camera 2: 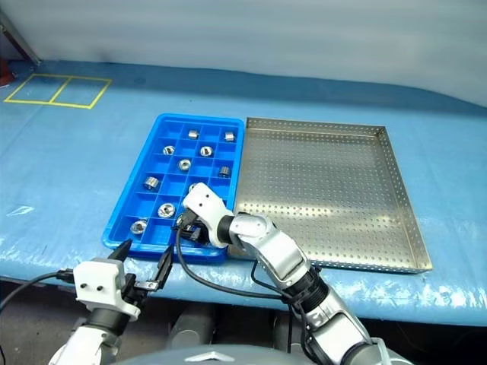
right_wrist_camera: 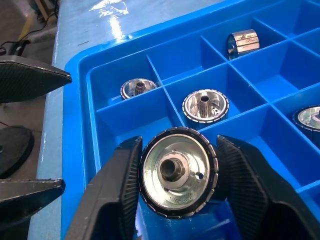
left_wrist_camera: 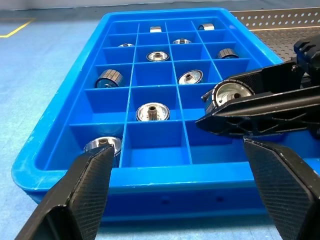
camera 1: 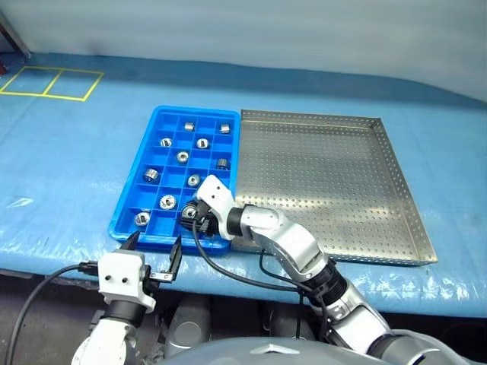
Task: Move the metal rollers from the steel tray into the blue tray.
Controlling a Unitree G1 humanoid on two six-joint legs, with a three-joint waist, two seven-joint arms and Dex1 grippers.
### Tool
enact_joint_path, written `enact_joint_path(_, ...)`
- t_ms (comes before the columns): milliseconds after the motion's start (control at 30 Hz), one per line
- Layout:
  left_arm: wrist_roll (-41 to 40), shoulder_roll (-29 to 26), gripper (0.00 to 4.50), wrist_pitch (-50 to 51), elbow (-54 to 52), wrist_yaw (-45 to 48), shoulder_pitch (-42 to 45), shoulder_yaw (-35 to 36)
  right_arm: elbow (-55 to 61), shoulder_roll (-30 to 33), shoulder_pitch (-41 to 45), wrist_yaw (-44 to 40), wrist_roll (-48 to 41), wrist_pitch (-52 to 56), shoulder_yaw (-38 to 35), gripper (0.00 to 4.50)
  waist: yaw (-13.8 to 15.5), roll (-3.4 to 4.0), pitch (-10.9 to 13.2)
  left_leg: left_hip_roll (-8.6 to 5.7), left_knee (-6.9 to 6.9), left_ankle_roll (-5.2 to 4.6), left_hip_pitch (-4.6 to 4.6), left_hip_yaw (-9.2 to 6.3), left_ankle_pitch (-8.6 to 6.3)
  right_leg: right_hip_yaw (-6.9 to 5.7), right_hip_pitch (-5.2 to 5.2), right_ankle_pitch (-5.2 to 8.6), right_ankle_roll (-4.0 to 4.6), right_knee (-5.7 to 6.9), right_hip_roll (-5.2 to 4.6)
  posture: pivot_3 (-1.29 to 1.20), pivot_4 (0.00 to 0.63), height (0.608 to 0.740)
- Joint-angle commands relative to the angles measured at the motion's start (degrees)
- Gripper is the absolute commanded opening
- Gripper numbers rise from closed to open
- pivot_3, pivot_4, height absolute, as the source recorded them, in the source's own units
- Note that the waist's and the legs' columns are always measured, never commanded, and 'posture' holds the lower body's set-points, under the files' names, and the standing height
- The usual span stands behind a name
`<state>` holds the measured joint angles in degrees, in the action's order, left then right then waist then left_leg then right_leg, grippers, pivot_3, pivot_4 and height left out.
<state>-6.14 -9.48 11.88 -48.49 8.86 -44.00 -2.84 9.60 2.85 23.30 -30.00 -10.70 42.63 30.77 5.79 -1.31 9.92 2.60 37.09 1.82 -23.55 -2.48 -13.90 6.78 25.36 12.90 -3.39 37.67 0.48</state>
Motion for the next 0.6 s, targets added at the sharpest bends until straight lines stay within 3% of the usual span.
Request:
enact_joint_path(33,-1.0,-0.8,4.50,0.1,-2.1,0.9,1.3,0.2,0.8,0.3,-1.7,0.0,-0.7,2.3,0.3,3.46,0.0,-0.01,0.0,0.00,0.00,0.00,0.00,0.00,0.00,0.00,0.00,0.00,0.00,0.00,0.00,0.36,0.150,0.740)
enact_joint_path(133,-1.7,-1.8,4.50,1.1,-1.7,1.8,3.0,1.0,1.8,0.0,-1.9,0.6,-0.9,2.8,-0.8,4.46,0.0,0.00,0.0,-0.01,0.06,0.00,0.01,-0.01,0.00,-0.01,-0.02,0.00,0.00,0.01,0.00,0.32,0.150,0.740)
enact_joint_path(400,-3.6,-4.7,4.50,4.1,-0.6,4.0,8.7,3.8,6.8,0.1,-2.6,2.8,-2.6,3.0,-7.7,4.46,-0.7,0.00,0.0,-0.01,0.19,0.01,0.02,0.02,0.00,0.00,-0.03,-0.01,-0.01,0.03,-0.01,0.22,0.150,0.740)
enact_joint_path(600,-5.3,-6.4,4.50,7.4,2.3,4.7,16.7,7.4,9.0,1.6,-3.6,6.1,-2.5,1.3,-13.8,4.46,-3.0,0.01,0.0,0.02,0.17,0.01,-0.01,-0.01,0.01,-0.03,-0.05,-0.04,-0.03,0.16,0.04,0.10,0.150,0.740)
